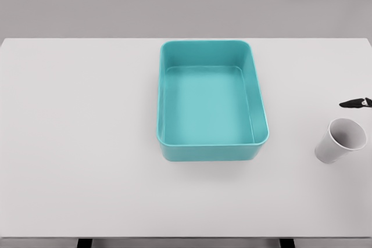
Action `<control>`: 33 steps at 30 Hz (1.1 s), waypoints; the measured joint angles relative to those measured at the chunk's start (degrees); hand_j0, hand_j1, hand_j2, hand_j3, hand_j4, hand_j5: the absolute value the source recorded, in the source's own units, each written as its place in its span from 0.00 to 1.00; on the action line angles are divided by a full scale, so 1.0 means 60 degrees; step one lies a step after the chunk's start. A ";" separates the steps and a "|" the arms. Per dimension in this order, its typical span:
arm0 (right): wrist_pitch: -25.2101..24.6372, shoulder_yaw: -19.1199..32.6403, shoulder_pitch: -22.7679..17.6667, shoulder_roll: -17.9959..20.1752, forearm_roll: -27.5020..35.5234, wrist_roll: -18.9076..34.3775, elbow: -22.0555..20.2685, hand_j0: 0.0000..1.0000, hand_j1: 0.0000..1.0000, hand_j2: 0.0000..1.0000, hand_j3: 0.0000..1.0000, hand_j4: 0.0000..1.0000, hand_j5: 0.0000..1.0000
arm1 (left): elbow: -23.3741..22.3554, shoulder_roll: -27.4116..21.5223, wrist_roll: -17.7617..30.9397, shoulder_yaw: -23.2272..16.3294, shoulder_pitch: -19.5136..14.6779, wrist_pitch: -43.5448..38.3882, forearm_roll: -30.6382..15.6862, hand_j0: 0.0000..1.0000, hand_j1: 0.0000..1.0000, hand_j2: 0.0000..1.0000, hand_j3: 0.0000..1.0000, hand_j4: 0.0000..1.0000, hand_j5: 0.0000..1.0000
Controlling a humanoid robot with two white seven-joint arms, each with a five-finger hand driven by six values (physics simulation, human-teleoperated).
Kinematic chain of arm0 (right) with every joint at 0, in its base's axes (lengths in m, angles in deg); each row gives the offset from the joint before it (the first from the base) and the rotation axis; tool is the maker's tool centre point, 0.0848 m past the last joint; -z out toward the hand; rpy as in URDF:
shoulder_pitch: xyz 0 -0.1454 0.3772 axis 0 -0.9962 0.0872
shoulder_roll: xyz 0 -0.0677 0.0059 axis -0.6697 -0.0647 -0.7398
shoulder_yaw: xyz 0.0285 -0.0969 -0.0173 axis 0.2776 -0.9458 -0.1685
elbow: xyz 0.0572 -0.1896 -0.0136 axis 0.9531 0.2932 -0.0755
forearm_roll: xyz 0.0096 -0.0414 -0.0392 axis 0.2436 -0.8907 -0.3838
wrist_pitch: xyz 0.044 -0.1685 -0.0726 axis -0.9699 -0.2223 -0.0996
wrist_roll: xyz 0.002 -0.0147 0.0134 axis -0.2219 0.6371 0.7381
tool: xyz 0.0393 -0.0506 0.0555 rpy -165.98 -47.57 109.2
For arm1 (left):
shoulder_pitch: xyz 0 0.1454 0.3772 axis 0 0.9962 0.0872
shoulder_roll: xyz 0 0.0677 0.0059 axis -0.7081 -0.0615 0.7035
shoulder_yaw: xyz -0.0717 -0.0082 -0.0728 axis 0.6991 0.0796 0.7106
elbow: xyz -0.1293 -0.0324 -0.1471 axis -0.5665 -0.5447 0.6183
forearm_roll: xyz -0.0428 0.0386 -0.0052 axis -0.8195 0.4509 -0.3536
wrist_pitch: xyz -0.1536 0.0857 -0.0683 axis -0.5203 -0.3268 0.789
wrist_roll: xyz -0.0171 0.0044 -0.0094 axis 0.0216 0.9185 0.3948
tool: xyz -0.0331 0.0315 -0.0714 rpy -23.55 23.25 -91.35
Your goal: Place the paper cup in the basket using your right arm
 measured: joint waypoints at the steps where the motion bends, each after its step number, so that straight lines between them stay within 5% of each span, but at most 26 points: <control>1: 0.0000 -0.0013 0.0000 -0.0055 -0.0015 0.0000 -0.0003 1.00 1.00 1.00 1.00 1.00 1.00 | 0.0001 0.0000 -0.0001 -0.0001 0.0000 0.0001 0.0000 1.00 1.00 1.00 1.00 1.00 1.00; 33: -0.0003 -0.0315 0.0146 -0.1103 -0.0476 0.0000 0.0703 1.00 1.00 1.00 1.00 1.00 1.00 | -0.0003 0.0000 -0.0002 -0.0002 0.0000 0.0002 0.0000 1.00 1.00 1.00 1.00 1.00 1.00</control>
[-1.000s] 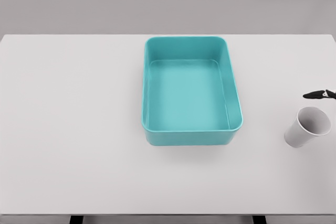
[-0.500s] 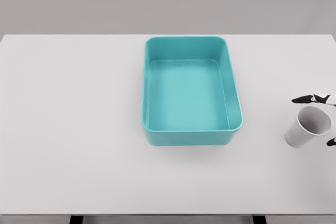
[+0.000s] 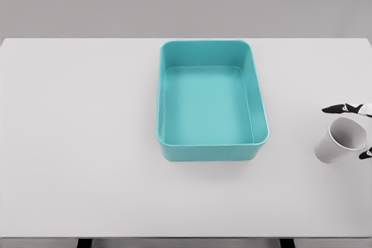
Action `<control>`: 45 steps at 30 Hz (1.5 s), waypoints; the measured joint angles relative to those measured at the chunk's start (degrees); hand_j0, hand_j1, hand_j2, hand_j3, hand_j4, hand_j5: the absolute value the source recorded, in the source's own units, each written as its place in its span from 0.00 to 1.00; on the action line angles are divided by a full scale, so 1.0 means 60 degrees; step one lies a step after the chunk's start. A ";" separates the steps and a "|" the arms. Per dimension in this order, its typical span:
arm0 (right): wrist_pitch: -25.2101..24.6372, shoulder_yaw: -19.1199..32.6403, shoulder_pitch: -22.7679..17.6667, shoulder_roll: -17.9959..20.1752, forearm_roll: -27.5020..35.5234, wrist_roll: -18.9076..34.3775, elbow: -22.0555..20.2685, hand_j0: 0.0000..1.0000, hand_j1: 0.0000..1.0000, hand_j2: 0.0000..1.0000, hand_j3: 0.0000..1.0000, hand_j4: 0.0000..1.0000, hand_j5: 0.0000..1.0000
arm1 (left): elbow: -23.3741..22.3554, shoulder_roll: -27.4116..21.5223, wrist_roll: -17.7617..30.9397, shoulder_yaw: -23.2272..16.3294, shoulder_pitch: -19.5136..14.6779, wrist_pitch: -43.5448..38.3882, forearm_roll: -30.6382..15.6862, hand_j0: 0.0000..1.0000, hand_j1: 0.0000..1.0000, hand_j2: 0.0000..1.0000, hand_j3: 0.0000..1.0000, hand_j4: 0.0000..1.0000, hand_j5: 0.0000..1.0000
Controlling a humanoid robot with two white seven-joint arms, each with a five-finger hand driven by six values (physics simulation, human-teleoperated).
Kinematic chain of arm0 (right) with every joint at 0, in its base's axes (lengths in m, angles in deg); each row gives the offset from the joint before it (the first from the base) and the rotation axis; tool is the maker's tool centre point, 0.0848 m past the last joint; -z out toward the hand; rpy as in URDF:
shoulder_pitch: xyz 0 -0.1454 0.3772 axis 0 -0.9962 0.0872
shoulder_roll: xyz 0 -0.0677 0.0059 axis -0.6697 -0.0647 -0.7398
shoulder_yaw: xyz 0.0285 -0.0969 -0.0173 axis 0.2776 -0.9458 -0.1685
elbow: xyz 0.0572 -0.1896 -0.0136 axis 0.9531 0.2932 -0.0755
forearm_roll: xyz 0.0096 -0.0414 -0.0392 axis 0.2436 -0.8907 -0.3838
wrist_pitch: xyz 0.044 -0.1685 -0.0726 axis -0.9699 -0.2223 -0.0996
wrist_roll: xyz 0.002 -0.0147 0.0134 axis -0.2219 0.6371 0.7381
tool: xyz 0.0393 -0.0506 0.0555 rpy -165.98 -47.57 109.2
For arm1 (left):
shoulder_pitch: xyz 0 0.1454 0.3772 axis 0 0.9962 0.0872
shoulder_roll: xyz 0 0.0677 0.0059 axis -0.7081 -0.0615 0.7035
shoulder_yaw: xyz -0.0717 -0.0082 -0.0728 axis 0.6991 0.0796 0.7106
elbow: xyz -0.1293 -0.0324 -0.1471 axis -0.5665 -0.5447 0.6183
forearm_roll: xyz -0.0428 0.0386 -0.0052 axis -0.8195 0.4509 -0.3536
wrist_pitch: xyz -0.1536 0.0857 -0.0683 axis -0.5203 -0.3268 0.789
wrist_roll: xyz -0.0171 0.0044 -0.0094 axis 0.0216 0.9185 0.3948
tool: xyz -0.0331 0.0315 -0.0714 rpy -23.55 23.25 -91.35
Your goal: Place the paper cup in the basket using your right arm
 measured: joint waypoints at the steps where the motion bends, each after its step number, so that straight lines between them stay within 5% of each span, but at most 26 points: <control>1: 0.0000 -0.0033 0.0000 -0.0013 -0.0031 0.0000 0.0011 1.00 1.00 1.00 1.00 1.00 1.00 | 0.0002 0.0000 0.0001 0.0001 0.0000 0.0000 0.0000 1.00 1.00 1.00 1.00 1.00 1.00; 19: -0.0005 -0.0216 0.0088 -0.0206 -0.0061 -0.0003 -0.0188 0.99 0.99 0.99 0.99 0.99 0.99 | 0.0003 0.0000 0.0001 0.0001 0.0000 0.0000 0.0000 1.00 1.00 1.00 1.00 1.00 1.00; 24: -0.0001 -0.0181 0.0101 -0.0222 0.0105 0.0001 -0.0190 0.60 0.60 0.60 0.60 0.60 0.60 | 0.0004 0.0000 0.0001 0.0001 0.0000 -0.0001 0.0000 1.00 1.00 1.00 1.00 1.00 1.00; 34: 0.0009 0.0054 0.0161 -0.0283 0.0296 -0.0002 -0.0197 0.66 0.66 0.66 0.66 0.66 0.66 | 0.0001 0.0000 -0.0001 0.0001 0.0000 -0.0001 0.0000 1.00 1.00 1.00 1.00 1.00 1.00; 45: 0.0014 0.2017 0.0190 -0.0720 0.0474 0.0005 -0.0345 0.65 0.65 0.65 0.65 0.65 0.65 | 0.0004 0.0000 0.0002 0.0000 0.0000 0.0000 0.0000 1.00 1.00 1.00 1.00 1.00 1.00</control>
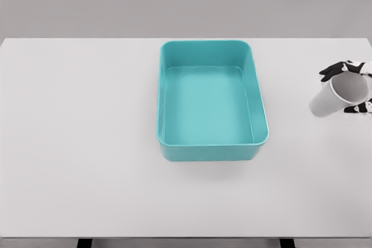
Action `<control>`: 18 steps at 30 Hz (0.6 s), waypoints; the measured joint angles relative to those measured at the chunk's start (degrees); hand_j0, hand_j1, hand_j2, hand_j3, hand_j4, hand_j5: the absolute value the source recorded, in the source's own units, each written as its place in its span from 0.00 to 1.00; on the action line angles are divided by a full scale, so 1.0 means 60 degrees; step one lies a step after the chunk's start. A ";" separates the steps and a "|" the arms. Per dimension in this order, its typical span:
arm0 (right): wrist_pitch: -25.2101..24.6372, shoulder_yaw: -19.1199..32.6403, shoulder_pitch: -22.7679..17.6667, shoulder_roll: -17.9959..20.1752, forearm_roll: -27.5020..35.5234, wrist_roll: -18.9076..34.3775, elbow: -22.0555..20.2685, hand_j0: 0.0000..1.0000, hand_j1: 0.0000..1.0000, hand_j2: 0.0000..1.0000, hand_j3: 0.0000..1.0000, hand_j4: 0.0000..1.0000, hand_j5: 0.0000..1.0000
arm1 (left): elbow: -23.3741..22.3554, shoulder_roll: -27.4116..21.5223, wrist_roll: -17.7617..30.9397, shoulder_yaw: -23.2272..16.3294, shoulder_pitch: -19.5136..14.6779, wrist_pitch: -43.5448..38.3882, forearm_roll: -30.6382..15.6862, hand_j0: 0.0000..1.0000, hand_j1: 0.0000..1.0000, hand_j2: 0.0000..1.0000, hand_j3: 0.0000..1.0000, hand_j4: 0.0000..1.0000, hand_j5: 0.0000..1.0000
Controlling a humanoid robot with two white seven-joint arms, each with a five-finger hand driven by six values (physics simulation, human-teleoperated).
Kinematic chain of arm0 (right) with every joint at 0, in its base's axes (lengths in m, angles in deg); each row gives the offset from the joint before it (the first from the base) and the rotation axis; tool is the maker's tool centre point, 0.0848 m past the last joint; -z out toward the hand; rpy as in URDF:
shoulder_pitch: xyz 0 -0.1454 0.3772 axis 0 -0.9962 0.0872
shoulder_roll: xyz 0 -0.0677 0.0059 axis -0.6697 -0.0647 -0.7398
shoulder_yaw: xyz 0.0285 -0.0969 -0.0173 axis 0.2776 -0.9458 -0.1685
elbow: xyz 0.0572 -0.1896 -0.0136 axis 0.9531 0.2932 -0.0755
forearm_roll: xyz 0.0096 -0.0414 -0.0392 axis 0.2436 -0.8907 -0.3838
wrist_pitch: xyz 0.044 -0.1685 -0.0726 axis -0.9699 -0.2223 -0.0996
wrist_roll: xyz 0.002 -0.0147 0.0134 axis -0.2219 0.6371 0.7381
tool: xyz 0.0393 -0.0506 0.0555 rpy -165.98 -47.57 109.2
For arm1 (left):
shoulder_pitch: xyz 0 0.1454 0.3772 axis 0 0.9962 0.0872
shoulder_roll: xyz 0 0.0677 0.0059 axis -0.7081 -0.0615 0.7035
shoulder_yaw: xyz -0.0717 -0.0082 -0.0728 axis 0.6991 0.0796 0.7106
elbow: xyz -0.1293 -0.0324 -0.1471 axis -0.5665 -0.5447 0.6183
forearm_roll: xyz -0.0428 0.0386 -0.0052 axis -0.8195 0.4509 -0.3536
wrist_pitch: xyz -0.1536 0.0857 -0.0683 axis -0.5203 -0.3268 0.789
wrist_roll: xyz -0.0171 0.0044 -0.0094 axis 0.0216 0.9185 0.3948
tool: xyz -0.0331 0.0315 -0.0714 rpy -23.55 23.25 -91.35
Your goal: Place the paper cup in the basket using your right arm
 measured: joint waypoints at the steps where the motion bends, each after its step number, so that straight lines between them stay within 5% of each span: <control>1: 0.0002 0.0187 0.0000 -0.0105 -0.0041 -0.0005 0.0005 0.65 0.65 0.65 0.65 0.65 0.65 | 0.0000 0.0000 0.0000 0.0001 0.0000 0.0000 0.0000 1.00 1.00 1.00 1.00 1.00 1.00; 8: 0.0002 0.1190 0.0439 -0.0962 -0.0210 -0.0014 0.0252 0.63 0.63 0.63 0.63 0.63 0.63 | -0.0003 0.0000 -0.0003 0.0002 0.0000 0.0000 0.0000 1.00 1.00 1.00 1.00 1.00 1.00; 18: 0.0003 0.1375 0.1011 -0.2580 -0.1068 -0.0011 0.0300 0.63 0.63 0.63 0.63 0.63 0.63 | -0.0006 0.0000 0.0001 0.0001 0.0000 0.0000 0.0000 1.00 1.00 1.00 1.00 1.00 1.00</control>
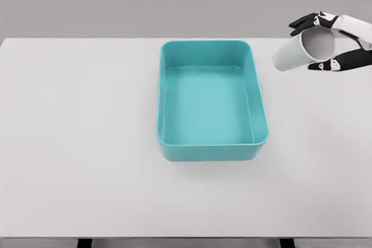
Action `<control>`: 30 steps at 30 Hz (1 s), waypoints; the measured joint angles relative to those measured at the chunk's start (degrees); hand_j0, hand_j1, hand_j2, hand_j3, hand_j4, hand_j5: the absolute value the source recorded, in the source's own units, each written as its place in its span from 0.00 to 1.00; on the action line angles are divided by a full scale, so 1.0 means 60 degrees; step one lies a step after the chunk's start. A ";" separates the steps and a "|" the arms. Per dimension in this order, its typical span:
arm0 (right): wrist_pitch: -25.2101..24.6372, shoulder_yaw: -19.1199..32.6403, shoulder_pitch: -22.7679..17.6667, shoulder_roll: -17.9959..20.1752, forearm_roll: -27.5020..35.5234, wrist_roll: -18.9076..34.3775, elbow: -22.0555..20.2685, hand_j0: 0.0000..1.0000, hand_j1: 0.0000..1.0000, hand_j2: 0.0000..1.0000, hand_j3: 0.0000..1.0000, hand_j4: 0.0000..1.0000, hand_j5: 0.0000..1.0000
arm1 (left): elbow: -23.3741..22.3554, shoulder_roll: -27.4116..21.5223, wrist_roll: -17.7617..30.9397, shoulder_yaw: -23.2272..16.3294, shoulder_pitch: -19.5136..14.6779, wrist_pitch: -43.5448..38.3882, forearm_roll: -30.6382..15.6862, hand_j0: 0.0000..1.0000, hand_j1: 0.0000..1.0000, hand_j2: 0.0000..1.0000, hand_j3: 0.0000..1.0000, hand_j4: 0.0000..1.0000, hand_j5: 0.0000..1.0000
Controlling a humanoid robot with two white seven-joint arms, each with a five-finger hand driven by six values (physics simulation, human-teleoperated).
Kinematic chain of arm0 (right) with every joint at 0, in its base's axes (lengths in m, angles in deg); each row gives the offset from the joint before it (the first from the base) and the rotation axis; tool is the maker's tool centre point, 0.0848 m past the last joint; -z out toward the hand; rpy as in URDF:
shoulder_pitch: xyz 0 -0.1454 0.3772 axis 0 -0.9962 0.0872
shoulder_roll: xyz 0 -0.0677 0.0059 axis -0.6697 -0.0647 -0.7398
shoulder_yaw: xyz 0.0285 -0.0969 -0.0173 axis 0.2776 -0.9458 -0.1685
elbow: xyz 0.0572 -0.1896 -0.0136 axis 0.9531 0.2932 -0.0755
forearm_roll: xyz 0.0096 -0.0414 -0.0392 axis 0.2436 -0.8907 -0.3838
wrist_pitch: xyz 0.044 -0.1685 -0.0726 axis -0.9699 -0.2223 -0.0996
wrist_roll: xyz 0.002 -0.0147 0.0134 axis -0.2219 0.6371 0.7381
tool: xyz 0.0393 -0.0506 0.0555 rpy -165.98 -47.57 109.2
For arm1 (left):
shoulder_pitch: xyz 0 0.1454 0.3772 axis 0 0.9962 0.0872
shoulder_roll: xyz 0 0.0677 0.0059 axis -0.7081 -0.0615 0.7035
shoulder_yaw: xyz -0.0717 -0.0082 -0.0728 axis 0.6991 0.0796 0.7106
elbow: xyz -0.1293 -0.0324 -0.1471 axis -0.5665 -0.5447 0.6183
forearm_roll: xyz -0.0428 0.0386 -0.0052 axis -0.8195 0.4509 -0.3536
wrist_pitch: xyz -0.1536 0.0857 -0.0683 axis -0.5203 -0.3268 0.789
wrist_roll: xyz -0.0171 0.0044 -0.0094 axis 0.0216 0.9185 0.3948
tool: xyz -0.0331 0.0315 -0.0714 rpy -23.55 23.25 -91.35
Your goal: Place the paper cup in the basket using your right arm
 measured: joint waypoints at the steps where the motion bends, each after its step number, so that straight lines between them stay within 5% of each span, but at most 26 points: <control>1: -0.0001 0.0003 0.0117 -0.0149 -0.0055 -0.0001 -0.0009 0.63 0.63 0.63 0.63 0.63 0.63 | 0.0002 0.0000 -0.0001 0.0000 0.0000 0.0000 0.0000 1.00 1.00 1.00 1.00 1.00 1.00; 9: -0.0445 -0.0005 0.0557 -0.1941 -0.1277 0.0007 -0.0060 0.63 0.63 0.63 0.63 0.63 0.63 | 0.0007 0.0000 0.0000 0.0001 0.0000 0.0000 0.0000 1.00 1.00 1.00 1.00 1.00 1.00; 16: -0.1127 0.0029 0.0586 -0.3606 -0.3689 0.0007 -0.0005 0.63 0.63 0.63 0.63 0.63 0.63 | 0.0000 0.0000 0.0001 0.0004 0.0000 0.0001 0.0001 1.00 1.00 1.00 1.00 1.00 1.00; 30: -0.2482 0.0025 0.0630 -0.4437 -0.8211 0.0011 -0.0222 0.63 0.63 0.63 0.63 0.63 0.63 | 0.0005 0.0000 0.0000 0.0001 0.0000 -0.0002 0.0001 1.00 1.00 1.00 1.00 1.00 1.00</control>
